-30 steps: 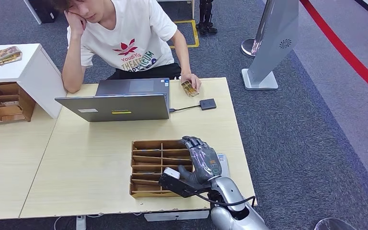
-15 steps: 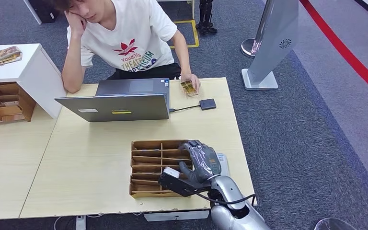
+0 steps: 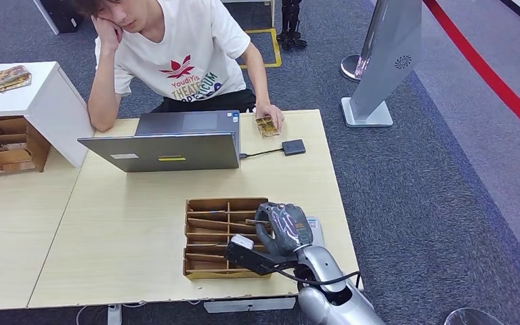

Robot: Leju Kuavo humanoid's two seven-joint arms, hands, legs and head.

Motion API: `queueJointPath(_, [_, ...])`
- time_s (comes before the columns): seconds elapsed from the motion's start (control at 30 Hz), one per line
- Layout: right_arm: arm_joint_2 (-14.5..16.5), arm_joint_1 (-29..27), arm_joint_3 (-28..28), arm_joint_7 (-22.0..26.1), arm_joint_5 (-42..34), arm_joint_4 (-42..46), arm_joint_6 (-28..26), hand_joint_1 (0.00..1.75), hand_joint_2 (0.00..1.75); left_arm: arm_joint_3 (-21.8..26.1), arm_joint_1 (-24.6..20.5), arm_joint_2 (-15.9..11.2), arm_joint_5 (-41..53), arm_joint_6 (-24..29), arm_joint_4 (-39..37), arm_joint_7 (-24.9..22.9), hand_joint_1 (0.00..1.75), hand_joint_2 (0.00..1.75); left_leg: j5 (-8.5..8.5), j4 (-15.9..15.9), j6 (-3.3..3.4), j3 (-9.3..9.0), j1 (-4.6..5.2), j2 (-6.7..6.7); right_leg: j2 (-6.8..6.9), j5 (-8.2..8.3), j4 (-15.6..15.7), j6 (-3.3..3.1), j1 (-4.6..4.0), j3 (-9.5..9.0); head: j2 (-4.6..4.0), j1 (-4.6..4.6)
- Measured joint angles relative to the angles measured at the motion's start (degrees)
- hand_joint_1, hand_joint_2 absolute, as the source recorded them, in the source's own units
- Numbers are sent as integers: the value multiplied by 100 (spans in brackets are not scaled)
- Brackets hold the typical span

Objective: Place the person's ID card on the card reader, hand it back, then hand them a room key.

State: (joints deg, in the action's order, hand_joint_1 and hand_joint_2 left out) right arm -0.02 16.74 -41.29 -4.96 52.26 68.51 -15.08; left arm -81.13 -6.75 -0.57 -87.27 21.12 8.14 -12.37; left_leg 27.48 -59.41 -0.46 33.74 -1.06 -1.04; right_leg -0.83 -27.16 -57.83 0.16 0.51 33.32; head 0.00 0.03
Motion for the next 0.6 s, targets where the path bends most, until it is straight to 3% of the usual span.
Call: queueJointPath(0.6, [0, 101, 21, -44, -26, -73, 105, 150, 175, 0, 1, -2, 0, -1, -1, 18, 0, 175, -1, 0, -1, -2, 0, 0, 0, 0, 0, 0, 0, -1, 0, 0])
